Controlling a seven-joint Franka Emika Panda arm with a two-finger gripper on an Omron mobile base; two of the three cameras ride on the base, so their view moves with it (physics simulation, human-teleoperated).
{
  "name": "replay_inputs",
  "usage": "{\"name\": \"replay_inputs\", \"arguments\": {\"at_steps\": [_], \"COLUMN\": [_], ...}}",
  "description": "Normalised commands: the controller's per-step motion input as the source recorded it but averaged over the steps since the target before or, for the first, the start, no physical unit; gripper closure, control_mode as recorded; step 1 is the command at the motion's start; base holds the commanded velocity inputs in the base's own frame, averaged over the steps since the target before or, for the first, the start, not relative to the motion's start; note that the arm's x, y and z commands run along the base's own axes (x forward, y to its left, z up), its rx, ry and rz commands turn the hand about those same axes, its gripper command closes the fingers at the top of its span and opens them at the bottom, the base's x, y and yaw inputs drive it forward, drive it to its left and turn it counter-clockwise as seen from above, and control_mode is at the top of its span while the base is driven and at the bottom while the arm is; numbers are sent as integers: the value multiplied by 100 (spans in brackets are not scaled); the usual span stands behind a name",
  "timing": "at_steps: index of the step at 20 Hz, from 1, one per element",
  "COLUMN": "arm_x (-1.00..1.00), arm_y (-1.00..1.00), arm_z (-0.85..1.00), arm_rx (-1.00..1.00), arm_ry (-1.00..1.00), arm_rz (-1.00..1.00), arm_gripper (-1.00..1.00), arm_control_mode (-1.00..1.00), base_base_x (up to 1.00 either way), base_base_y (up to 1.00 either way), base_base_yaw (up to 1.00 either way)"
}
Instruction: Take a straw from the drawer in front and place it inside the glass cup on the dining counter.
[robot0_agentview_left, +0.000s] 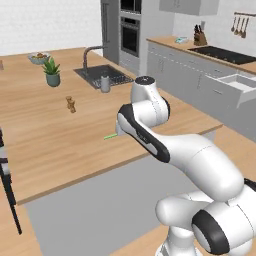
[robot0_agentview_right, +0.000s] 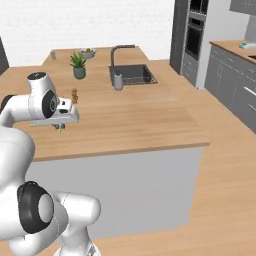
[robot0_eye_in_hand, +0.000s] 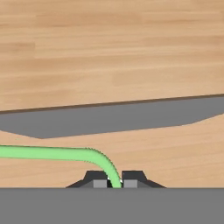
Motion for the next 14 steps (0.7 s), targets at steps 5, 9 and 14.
{"name": "replay_inputs", "arguments": {"at_steps": [5, 9, 14], "arm_x": [0, 0, 0], "arm_y": [0, 0, 0], "arm_z": [0, 0, 0], "arm_rx": [0, 0, 0], "arm_ry": [0, 0, 0], "arm_rz": [0, 0, 0], "arm_gripper": [100, 100, 100], "arm_control_mode": [100, 100, 100], "base_base_x": [-3, 0, 8], "base_base_y": [100, 100, 100], "base_base_yaw": [0, -4, -9]}}
